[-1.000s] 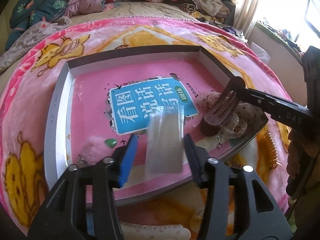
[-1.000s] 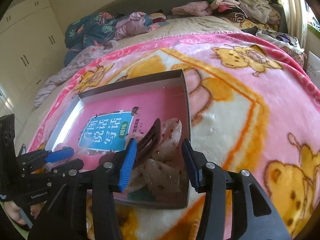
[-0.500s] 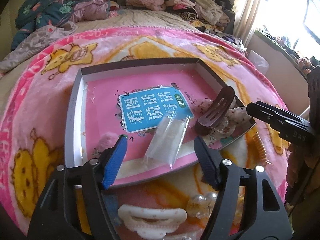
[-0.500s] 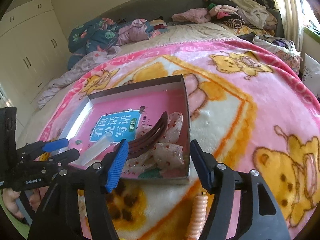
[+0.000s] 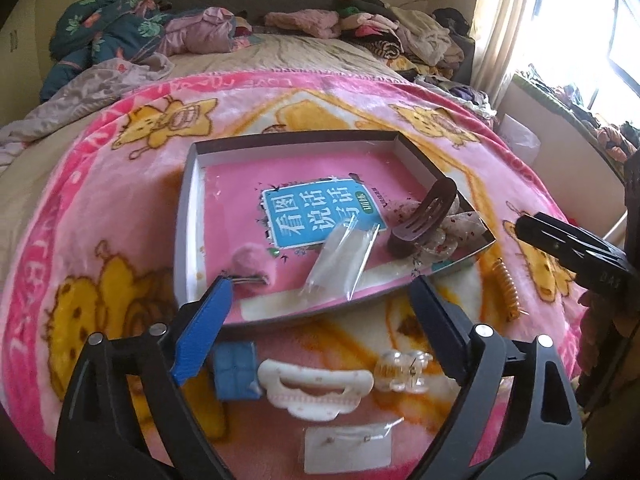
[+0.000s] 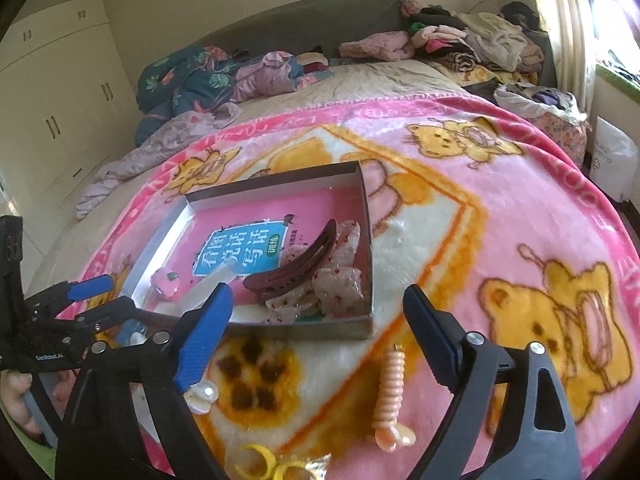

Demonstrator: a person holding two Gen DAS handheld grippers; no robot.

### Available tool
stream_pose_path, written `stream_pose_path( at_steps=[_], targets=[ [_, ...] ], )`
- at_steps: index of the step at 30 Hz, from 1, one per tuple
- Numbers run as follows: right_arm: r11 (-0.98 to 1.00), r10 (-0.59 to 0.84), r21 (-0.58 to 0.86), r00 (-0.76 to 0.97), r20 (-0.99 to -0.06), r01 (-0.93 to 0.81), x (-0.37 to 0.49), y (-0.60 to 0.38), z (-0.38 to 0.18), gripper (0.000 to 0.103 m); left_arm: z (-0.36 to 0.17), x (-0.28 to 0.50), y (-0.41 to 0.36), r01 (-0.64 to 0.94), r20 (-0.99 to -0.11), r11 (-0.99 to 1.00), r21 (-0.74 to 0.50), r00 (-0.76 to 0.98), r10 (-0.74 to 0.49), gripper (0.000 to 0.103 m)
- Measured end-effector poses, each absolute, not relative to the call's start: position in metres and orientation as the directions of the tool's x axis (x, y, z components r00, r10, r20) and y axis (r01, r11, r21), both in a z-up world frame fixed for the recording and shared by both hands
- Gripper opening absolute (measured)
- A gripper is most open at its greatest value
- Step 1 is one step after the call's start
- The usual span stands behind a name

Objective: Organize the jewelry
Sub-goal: 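Lift both open tools away from the tray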

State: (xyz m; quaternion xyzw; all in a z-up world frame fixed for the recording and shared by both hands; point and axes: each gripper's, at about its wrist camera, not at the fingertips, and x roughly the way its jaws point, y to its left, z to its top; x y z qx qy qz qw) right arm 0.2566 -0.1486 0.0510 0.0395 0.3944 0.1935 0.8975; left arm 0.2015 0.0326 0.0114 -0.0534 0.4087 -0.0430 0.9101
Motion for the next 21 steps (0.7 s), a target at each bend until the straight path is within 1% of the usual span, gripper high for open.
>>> stream_pose_path(
  at_steps=[2,8,21],
  targets=[
    [0.92,0.386,0.241,0.614,-0.689,-0.308,0.25,-0.152,0.053,0.088,0.013,0.195,0.035,0.027,-0.735,0.991,-0.133,0.668,-0.117,0.087],
    [0.918,0.393,0.241,0.626,-0.673,-0.316,0.229,-0.156,0.063,0.089,0.018,0.181,0.04,0.012,-0.725,0.989,-0.149,0.678,-0.117,0.087],
    [0.919,0.385,0.208,0.652,-0.654,-0.335,0.199,-0.166,0.079,0.089,0.015,0.146,0.05,-0.015,-0.728,0.988,-0.154,0.677,-0.104,0.088]
  ],
)
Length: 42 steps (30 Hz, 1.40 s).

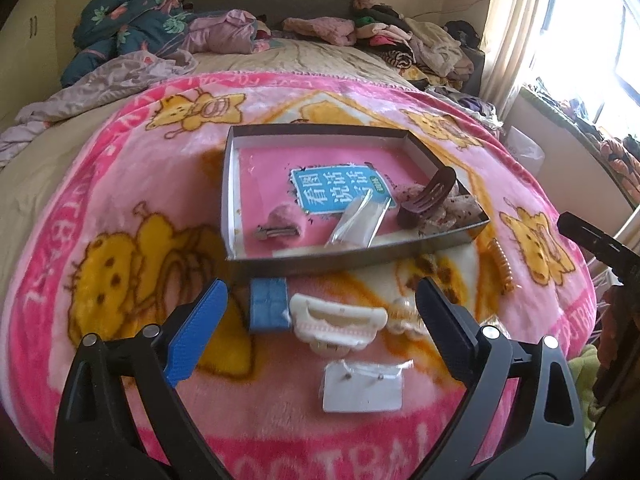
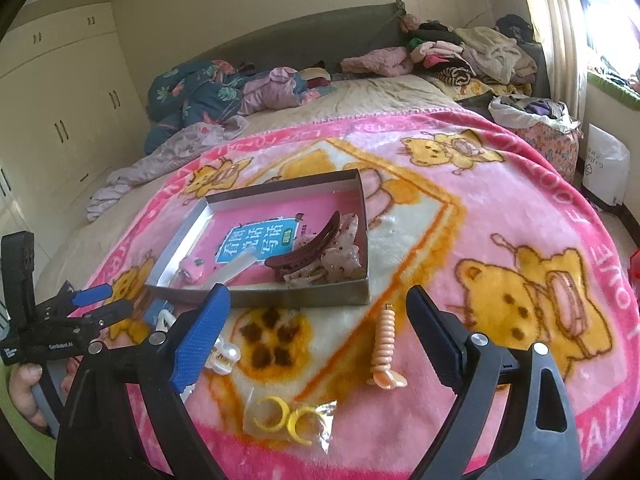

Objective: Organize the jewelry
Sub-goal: 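Lift both open tools away from the tray, then grasp the blue square item with the left tool while the right grasps the white pearl claw clip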

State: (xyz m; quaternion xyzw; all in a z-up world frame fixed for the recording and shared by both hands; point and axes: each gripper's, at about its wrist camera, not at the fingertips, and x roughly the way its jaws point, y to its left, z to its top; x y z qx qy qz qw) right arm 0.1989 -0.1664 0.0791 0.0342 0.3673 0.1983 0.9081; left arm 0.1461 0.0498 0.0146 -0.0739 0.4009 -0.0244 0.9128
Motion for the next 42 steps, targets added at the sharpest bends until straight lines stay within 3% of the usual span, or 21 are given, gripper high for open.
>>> stream_pose_path(
  at_steps=[19,42],
  targets=[
    [0.911,0.382,0.157,0.636,-0.671,-0.381,0.15,-0.165,0.068,0.089,0.007,0.102,0.057,-0.027,-0.741,0.991,-0.134,0.666,-0.082,0.088],
    [0.825,0.441,0.099,0.525,-0.728,-0.556,0.125,-0.097,0.03,0.089,-0.025,0.072,0.075,-0.082,-0.785,0.991,-0.105,0.618,-0.032,0.088]
  ],
)
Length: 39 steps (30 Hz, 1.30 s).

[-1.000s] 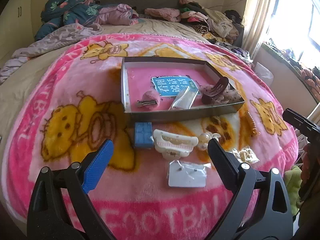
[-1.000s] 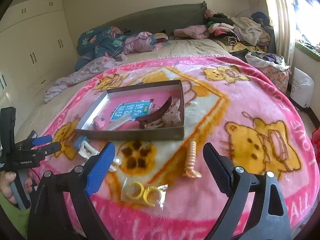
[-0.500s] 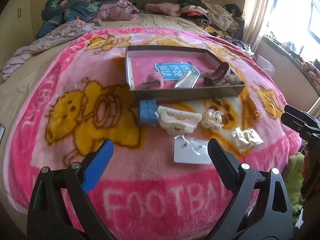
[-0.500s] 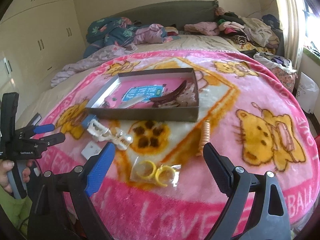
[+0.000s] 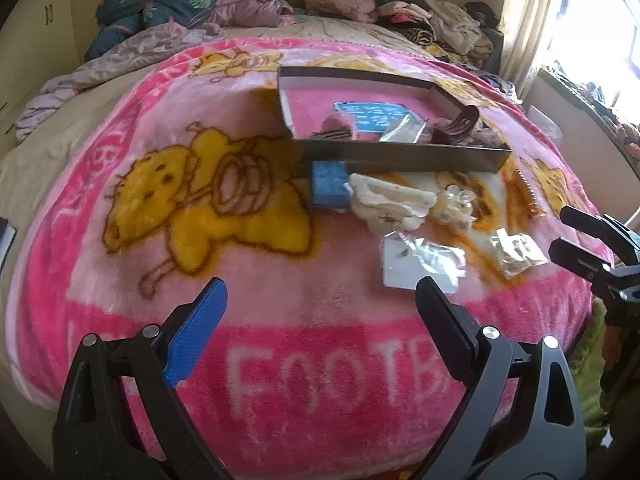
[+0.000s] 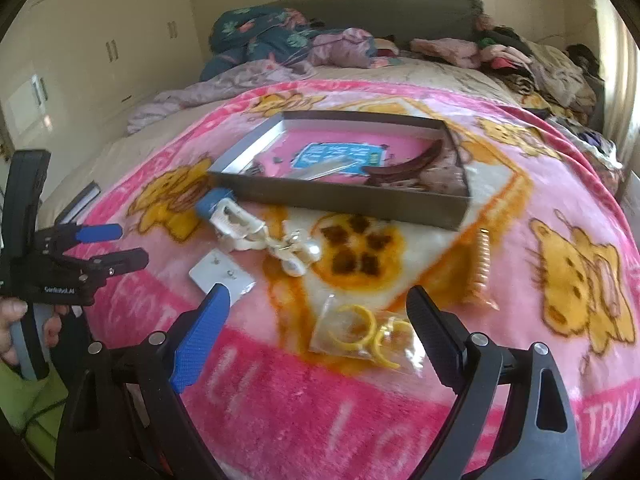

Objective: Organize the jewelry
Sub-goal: 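Grasp the blue square item with the left tool while the right grasps the white pearl claw clip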

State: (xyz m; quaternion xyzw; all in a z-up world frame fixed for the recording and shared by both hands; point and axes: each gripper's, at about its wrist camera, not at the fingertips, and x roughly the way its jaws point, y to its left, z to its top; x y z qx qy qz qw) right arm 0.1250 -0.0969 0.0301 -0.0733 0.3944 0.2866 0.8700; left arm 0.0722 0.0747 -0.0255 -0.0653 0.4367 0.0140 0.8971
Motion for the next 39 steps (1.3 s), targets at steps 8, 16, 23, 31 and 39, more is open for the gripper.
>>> stream_pose_path(
  at_steps=[8,16,23,31,39],
  targets=[
    [0.799,0.432,0.067,0.493,-0.755,-0.597,0.137,-0.074,0.01,0.089,-0.04,0.078,0.087,-0.109,-0.801,0.987,-0.117,0.599,-0.029,0.088],
    [0.79,0.419,0.049,0.48,-0.771,-0.611,0.159,-0.057,-0.003,0.089,-0.048,0.092,0.092,-0.113,-0.805,0.986,-0.125,0.592,-0.034,0.088],
    [0.784,0.406,0.036,0.468,-0.785,-0.62,0.175,-0.045,-0.014,0.089,-0.052,0.115,0.096,-0.116,-0.806,0.983,-0.141,0.589,-0.046,0.077],
    [0.777,0.415,0.046,0.456,-0.787,-0.628,0.188,-0.036,-0.019,0.083,-0.054,0.14,0.092,-0.106,-0.812,0.985,-0.134,0.582,-0.048,0.069],
    [0.768,0.427,0.066,0.433,-0.794,-0.637,0.2,-0.03,-0.024,0.062,-0.054,0.154,0.09,-0.099,-0.813,0.985,-0.142,0.579,-0.058,0.067]
  ],
)
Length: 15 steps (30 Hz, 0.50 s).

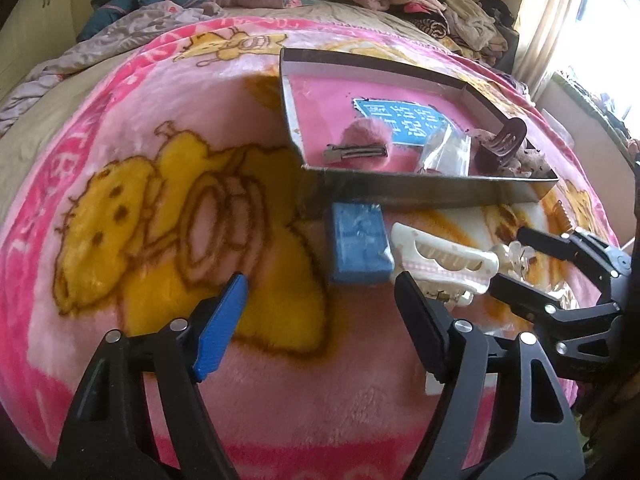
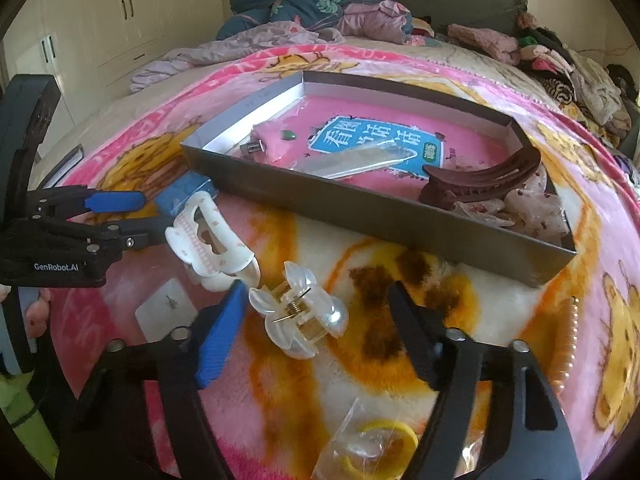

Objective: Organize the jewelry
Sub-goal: 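Grasp the blue square item with the left tool while the right grasps the white pearl claw clip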

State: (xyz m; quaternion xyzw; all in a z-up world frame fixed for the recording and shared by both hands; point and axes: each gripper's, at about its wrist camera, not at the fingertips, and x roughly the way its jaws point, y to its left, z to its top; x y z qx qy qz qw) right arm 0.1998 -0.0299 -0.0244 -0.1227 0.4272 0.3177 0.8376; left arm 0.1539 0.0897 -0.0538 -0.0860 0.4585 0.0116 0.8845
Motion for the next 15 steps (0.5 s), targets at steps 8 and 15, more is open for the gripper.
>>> stream_pose_path(
  at_steps=[8,15],
  targets=[
    [0.766,0.463,0.12,0.413,-0.784,-0.631,0.202,-0.039,-0.022,0.043,-0.054,0.167,0.087,-0.086,-0.815,0.985,-0.148,0.576,-0.072,0.055],
    [0.789,0.459,0.14,0.423,-0.781,-0.598,0.205,-0.054,-0.019,0.043,-0.056,0.178,0.084,-0.071,-0.818,0.985,-0.161,0.568,-0.093,0.039]
  ],
)
